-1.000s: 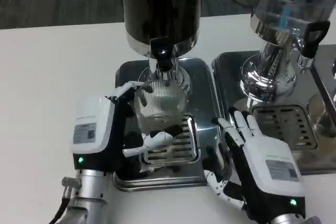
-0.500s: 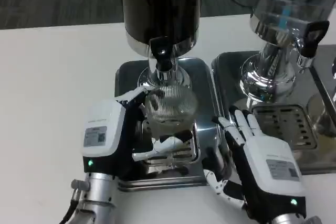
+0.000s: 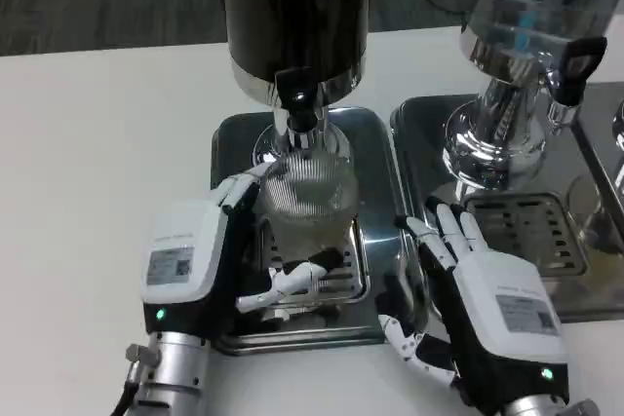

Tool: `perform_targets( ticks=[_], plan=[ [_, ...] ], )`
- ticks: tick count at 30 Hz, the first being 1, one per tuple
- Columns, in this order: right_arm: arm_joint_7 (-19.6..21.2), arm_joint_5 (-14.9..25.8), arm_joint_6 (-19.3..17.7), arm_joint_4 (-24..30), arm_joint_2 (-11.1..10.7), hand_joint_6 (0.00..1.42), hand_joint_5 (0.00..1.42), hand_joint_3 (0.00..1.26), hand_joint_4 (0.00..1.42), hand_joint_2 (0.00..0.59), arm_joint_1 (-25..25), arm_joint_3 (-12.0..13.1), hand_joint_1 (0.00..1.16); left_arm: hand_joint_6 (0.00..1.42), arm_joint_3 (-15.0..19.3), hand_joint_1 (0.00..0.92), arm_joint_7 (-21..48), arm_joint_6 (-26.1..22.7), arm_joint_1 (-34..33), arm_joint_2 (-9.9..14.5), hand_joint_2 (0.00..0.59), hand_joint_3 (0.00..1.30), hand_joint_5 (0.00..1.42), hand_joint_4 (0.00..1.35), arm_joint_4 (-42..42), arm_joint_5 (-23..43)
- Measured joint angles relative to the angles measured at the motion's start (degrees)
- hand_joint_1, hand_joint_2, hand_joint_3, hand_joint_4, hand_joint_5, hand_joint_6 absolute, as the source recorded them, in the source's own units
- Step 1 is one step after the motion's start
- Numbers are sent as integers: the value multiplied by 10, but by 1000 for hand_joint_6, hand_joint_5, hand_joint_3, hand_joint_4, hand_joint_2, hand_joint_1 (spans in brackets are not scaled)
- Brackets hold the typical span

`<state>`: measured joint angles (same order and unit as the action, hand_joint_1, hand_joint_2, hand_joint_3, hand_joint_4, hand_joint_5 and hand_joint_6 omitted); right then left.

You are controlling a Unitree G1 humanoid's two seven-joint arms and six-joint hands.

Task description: Grasp the cup under the faucet to collect the drink, then remove the cup.

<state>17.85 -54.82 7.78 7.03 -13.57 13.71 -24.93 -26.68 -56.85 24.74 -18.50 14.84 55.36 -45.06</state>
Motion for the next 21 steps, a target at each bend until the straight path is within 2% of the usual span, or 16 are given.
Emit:
perform_targets(
  ticks=[6,11,12,13,14,16,17,18,20,21],
  plan=[
    [-1,2,-2,-6,-5,199,0,142,0,381,-8,0,571,496,22,0,12,0,33,22,3,243,544,286,-56,21],
    [-2,8,-7,-12,-10,199,0,75,0,378,-15,10,605,446,55,0,30,3,75,43,0,192,508,251,-119,44],
    [-2,8,-7,-12,-11,199,0,61,0,373,-16,11,605,387,57,0,32,3,81,45,0,160,464,192,-128,44],
    [-2,8,-7,-13,-10,199,0,57,0,372,-16,12,605,265,63,0,36,5,94,46,0,77,371,72,-147,47],
    [-2,8,-7,-13,-10,189,0,41,0,371,-16,12,604,177,68,0,41,5,100,46,0,17,287,14,-156,51],
    [-1,3,-8,-9,-17,127,0,3,0,357,-16,18,610,52,93,0,58,7,134,51,0,1,129,1,-216,71],
    [3,-4,-7,-7,-23,78,0,1,0,338,-16,20,614,10,105,0,69,8,152,58,0,0,60,0,-246,81],
    [4,-28,1,-6,-26,49,0,0,0,331,-17,15,617,2,113,0,77,9,163,64,0,0,20,0,-261,87],
    [4,-64,13,-5,-28,4,0,0,0,314,-18,4,609,0,127,0,102,22,176,76,0,0,1,0,-276,104],
    [-2,-77,17,-5,-27,1,0,0,0,313,-20,-6,584,0,135,0,130,39,182,90,0,0,0,0,-277,119]
  ],
)
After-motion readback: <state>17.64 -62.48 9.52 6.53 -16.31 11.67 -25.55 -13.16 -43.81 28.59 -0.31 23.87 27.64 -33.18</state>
